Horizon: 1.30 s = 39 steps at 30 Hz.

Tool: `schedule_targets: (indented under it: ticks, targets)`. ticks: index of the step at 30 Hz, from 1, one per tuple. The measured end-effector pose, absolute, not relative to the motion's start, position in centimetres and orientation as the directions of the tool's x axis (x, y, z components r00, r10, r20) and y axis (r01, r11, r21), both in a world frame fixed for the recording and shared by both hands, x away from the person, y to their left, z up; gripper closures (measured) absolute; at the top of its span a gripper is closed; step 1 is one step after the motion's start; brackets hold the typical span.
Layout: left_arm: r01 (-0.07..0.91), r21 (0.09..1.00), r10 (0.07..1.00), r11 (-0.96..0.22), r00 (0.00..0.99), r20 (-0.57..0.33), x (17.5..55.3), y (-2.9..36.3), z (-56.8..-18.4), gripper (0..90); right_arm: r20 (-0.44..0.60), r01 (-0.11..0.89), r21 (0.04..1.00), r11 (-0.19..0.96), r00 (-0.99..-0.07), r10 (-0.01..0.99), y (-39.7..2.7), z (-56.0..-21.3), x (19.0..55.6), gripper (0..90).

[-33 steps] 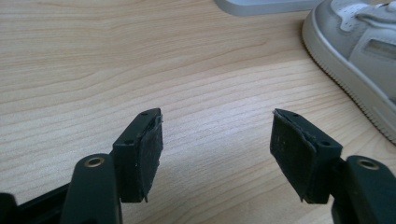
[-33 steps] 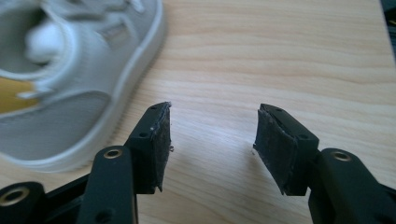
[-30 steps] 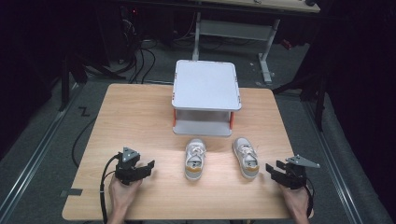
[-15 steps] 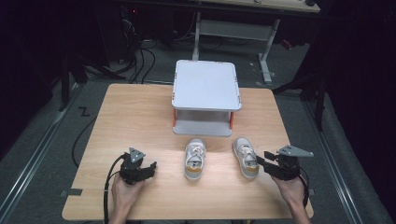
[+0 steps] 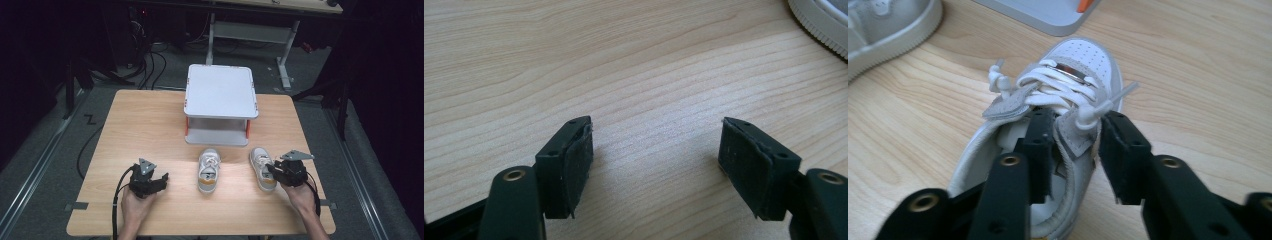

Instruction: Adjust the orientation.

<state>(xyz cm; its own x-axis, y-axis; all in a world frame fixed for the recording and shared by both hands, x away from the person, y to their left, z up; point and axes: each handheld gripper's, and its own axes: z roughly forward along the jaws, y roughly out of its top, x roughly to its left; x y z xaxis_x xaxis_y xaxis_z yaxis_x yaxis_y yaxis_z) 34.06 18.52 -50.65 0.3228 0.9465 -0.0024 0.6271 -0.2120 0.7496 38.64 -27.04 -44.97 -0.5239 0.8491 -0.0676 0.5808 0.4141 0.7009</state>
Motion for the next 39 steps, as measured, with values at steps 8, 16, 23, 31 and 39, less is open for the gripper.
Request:
schedule_targets:
  ticks: [8, 16, 23, 31, 39]
  targets:
    - [0.627, 0.749, 0.946, -0.212, 0.323, -0.002, 34.1, 18.5, -50.7, 29.9, -0.132, 0.565, 0.699, 0.439, -0.501, 0.855, -26.7, -44.6, 38.3, 79.7]
    - [0.627, 0.749, 0.946, -0.212, 0.323, -0.003, 34.1, 18.5, -50.7, 29.7, -0.137, 0.555, 0.711, 0.431, -0.492, 0.86, -26.5, -44.1, 38.1, 81.2]
    - [0.627, 0.749, 0.946, -0.212, 0.324, -0.003, 34.1, 18.5, -50.7, 29.6, -0.161, 0.524, 0.721, 0.453, -0.509, 0.846, -25.4, -42.8, 37.1, 81.2]
    - [0.628, 0.749, 0.946, -0.21, 0.323, -0.006, 34.0, 18.5, -50.7, 29.4, -0.179, 0.489, 0.728, 0.481, -0.541, 0.822, -23.2, -41.4, 36.5, 81.2]
    - [0.627, 0.75, 0.946, -0.211, 0.325, -0.006, 34.0, 18.5, -50.7, 29.4, -0.192, 0.481, 0.716, 0.506, -0.561, 0.805, -19.9, -41.4, 36.7, 81.2]
